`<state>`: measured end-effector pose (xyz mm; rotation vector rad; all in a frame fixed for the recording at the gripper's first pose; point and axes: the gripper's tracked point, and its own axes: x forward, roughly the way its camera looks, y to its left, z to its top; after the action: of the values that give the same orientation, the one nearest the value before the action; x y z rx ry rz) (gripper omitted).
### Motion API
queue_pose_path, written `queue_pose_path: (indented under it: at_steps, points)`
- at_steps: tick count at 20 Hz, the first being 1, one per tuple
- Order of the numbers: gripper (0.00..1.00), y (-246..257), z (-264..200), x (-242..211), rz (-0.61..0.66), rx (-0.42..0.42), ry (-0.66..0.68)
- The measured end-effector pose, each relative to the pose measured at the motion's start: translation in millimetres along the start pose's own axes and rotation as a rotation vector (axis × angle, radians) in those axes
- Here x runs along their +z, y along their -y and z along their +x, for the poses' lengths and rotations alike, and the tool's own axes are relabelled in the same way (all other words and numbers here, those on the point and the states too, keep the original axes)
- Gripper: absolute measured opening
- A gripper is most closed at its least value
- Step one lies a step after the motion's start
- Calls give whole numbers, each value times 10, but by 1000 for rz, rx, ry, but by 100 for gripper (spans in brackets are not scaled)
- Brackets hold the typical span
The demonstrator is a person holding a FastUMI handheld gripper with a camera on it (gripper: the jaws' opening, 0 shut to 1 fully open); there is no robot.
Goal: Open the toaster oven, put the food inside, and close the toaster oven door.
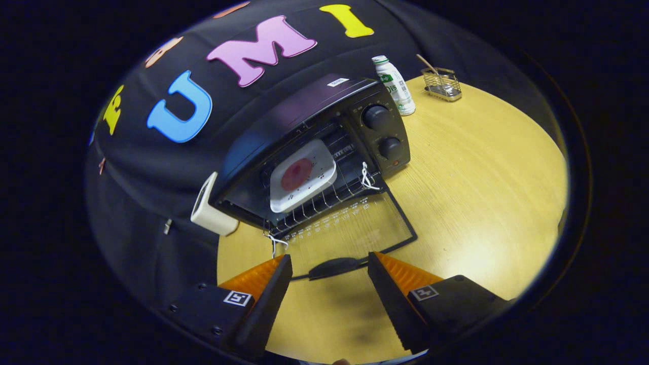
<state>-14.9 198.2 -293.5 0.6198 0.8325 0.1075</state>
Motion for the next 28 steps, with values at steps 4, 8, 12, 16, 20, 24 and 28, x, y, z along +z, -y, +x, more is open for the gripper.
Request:
queue_pose_path:
  at_steps: [4, 8, 12, 16, 20, 24, 28]
  points:
    - [97, 149, -43, -335, -171, -29, -42]
    - [97, 193, 102, -632, -232, -37, -102]
    - [97, 239, 321, -727, -257, -68, -124]
    - [98, 259, 563, -736, -285, -98, -123]
    - [98, 228, 768, -700, -274, -110, -91]
    - [98, 231, 764, -699, -288, -106, -78]
    - [98, 172, 714, -578, -283, -82, -56]
